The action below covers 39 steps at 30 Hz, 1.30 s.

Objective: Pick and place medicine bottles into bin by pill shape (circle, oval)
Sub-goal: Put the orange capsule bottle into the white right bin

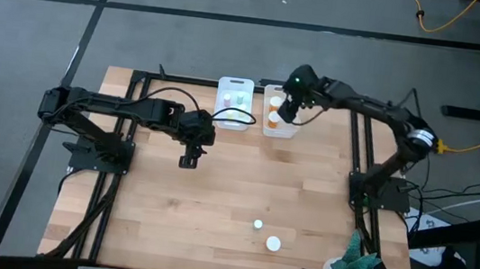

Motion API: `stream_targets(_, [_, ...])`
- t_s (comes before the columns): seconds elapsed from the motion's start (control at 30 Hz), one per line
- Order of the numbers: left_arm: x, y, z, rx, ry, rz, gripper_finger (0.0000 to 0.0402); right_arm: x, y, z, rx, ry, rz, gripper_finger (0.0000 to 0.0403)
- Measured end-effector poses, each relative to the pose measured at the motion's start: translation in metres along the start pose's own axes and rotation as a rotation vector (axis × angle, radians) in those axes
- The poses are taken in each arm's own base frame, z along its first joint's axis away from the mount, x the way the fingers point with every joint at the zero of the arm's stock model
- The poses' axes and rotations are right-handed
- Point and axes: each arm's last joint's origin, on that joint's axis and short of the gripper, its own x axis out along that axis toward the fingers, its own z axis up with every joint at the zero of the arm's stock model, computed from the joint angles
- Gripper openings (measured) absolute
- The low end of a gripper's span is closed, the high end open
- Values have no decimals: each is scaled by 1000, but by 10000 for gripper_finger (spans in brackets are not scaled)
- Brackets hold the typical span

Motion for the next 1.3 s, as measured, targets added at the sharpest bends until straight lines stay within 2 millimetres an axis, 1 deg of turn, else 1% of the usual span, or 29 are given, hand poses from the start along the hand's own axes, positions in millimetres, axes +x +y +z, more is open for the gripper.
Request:
stream_targets(0.13, [0, 0, 0, 1, 0, 0, 171, 25, -6, 1, 24, -9, 48, 213])
stream_targets(0.27, [0, 0, 0, 1, 0, 0, 171, 45, -11, -3, 39, 27, 52, 213])
stream_targets(0.37, [0, 0, 0, 1, 0, 0, 171, 54, -15, -6, 52, 51, 45, 213])
stream_targets(0.5, [0, 0, 0, 0, 0, 0, 171, 57, -19, -6, 63, 44, 37, 213])
stream_targets(0.63, [0, 0, 0, 0, 0, 0, 171, 58, -22, -7, 81, 48, 33, 220])
stream_targets(0.9, [0, 0, 0, 0, 0, 0, 171, 57, -21, -7, 88, 49, 34, 275])
stream_targets(1.07, [0, 0, 0, 0, 0, -1, 171, 56, -22, -6, 87, 55, 34, 283])
stream_targets(1.17, [0, 0, 0, 0, 0, -1, 171, 46, -25, 8, 89, 49, 33, 281])
stream_targets(1.23, [0, 0, 0, 0, 0, -1, 171, 35, -28, 18, 102, 68, 36, 280])
stream_targets(1.3, [0, 0, 0, 0, 0, -1, 171, 21, -26, 25, 131, 124, 56, 279])
